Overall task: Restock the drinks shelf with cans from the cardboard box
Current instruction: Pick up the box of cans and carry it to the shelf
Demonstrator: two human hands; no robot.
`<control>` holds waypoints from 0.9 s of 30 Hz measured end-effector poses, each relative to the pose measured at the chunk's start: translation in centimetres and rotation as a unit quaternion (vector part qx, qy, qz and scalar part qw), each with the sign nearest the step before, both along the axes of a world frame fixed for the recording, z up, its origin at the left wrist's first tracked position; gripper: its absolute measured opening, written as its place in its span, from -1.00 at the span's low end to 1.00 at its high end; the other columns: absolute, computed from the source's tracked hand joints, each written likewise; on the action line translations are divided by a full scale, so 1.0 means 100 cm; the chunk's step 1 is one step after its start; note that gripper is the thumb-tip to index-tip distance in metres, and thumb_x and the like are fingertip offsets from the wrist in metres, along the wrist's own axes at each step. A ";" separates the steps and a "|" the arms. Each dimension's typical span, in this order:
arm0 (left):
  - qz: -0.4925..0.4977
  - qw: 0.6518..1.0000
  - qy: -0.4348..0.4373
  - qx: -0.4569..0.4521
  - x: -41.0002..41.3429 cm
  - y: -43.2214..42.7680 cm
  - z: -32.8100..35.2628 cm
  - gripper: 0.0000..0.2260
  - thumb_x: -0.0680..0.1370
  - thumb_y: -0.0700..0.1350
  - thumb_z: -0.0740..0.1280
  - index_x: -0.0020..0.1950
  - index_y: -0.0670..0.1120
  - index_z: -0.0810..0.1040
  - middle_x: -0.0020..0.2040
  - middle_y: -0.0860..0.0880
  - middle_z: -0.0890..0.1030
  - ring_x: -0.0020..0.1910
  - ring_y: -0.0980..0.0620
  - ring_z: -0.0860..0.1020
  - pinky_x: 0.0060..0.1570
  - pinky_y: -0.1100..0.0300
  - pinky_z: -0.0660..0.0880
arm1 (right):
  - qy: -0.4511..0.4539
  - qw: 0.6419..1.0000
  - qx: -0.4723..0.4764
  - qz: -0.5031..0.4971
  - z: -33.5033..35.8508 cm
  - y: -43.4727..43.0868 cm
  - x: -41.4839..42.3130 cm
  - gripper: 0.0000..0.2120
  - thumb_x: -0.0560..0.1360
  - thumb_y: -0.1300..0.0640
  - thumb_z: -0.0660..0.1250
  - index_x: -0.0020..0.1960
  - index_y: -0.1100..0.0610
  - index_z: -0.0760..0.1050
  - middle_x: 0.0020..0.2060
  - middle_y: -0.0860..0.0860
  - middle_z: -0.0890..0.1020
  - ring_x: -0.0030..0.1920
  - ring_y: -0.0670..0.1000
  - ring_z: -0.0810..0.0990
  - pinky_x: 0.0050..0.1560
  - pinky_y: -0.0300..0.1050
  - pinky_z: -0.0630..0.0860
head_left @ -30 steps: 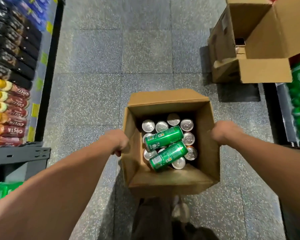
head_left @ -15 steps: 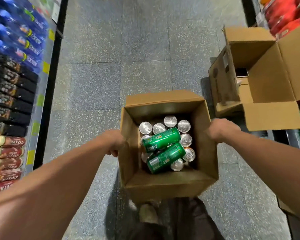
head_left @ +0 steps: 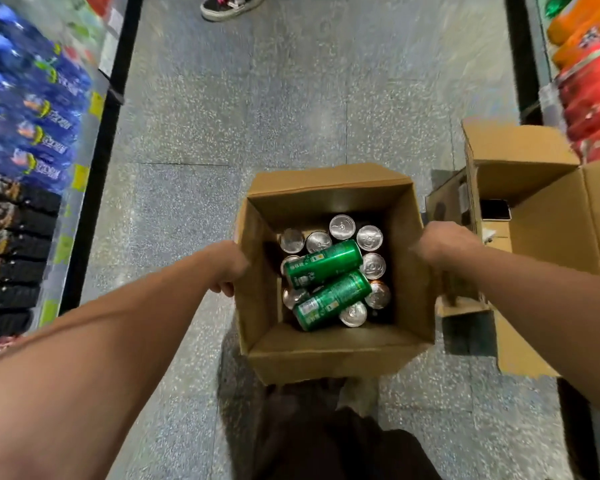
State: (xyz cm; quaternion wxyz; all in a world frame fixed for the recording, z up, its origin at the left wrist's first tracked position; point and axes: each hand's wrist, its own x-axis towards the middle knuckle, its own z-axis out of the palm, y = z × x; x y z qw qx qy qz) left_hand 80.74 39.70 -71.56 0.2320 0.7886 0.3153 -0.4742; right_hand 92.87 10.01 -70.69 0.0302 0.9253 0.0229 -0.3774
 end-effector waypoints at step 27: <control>-0.070 0.997 0.025 -0.014 0.434 0.070 -0.001 -0.75 0.58 -0.20 0.20 -0.04 -0.33 0.60 -0.15 -0.24 0.68 -0.28 -0.10 0.63 -0.33 0.17 0.50 | 0.024 0.997 -0.020 -0.073 -0.002 0.055 0.387 -0.70 0.46 0.14 0.36 0.17 0.19 0.53 0.17 0.17 0.59 0.16 0.21 0.56 0.03 -0.06 0.48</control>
